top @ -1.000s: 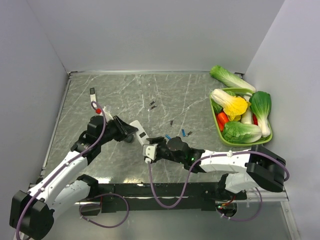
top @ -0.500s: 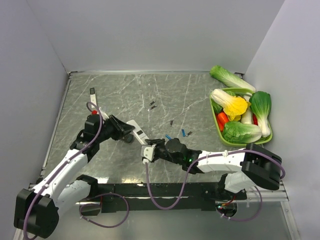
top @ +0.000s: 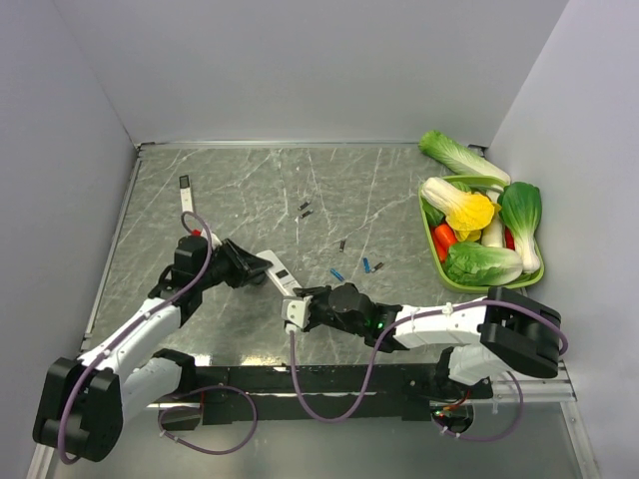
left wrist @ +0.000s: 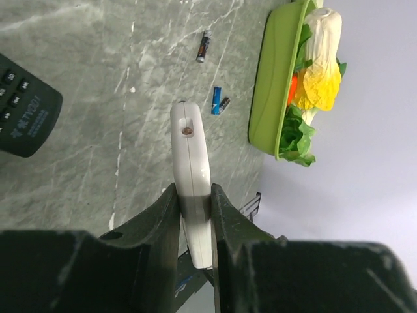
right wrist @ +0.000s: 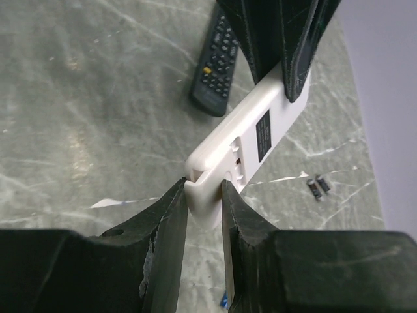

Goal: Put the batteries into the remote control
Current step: Remove the battery cover from the remote control.

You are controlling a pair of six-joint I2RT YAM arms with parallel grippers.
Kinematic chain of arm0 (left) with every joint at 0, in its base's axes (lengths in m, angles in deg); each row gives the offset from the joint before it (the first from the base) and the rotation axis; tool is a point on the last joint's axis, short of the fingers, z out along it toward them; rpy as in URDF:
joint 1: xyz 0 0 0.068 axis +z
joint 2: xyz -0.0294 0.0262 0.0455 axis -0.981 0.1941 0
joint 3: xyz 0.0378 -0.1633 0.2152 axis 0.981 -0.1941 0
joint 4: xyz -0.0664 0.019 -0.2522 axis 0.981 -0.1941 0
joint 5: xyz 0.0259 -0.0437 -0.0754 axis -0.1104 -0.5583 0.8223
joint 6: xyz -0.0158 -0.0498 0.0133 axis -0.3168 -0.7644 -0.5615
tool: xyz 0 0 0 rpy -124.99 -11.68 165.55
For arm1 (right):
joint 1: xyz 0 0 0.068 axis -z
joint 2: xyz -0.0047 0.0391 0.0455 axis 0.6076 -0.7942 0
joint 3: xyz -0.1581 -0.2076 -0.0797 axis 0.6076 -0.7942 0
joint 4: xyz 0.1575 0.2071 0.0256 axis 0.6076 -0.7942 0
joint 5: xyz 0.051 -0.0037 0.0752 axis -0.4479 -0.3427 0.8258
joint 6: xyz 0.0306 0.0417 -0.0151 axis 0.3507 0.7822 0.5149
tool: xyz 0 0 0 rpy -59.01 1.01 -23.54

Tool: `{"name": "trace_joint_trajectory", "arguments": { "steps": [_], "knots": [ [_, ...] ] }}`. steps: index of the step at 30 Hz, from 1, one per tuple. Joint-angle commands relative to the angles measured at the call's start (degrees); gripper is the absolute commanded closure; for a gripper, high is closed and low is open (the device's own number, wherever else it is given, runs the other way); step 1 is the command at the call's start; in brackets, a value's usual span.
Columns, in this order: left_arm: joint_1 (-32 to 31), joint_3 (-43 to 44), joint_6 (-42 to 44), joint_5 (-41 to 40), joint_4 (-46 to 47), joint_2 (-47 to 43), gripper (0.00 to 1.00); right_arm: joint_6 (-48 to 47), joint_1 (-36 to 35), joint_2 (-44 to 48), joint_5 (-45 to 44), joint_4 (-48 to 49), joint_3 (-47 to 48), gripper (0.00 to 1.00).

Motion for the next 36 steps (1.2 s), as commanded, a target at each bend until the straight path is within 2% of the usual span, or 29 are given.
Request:
{"name": "trace_joint_trajectory", "arguments": {
  "steps": [1, 5, 11, 23, 28, 31, 36],
  "knots": [
    [0.6, -4.7, -0.1, 0.6, 9.6, -0.5, 0.99, 2.9, -0.6, -0.1, 1.1, -1.2, 0.1, 0.73],
    [0.6, -7.9, -4.7, 0.3, 15.5, 0.8, 0.99, 4.2, -0.7, -3.2, 1.3, -1.2, 1.2, 0.69],
    [0.6, -9.0, -2.5, -1.6, 17.5, 3.3, 0.99, 4.2, -0.6, -6.5, 0.1, -0.2, 1.5, 0.71],
    [0.6, -8.8, 1.2, -7.8, 15.5, 3.9, 0.99, 3.5, -1.7, -4.6, -5.8, -2.6, -0.1, 0.94],
    [1.1, -5.3, 3.6, -13.6, 6.6, -1.2, 0.99, 1.3, -3.6, -6.7, -16.2, -1.2, -0.6, 1.0],
    [1.7, -2.1, 5.7, -18.7, -1.4, -8.7, 0.99, -1.4, -4.9, -10.2, -21.8, -1.1, 0.4, 1.0],
    [2.0, 3.3, 8.6, -26.9, -12.8, -18.7, 0.99, -1.5, -6.3, -14.6, -25.6, -4.5, 3.1, 1.0]
  ]
}}
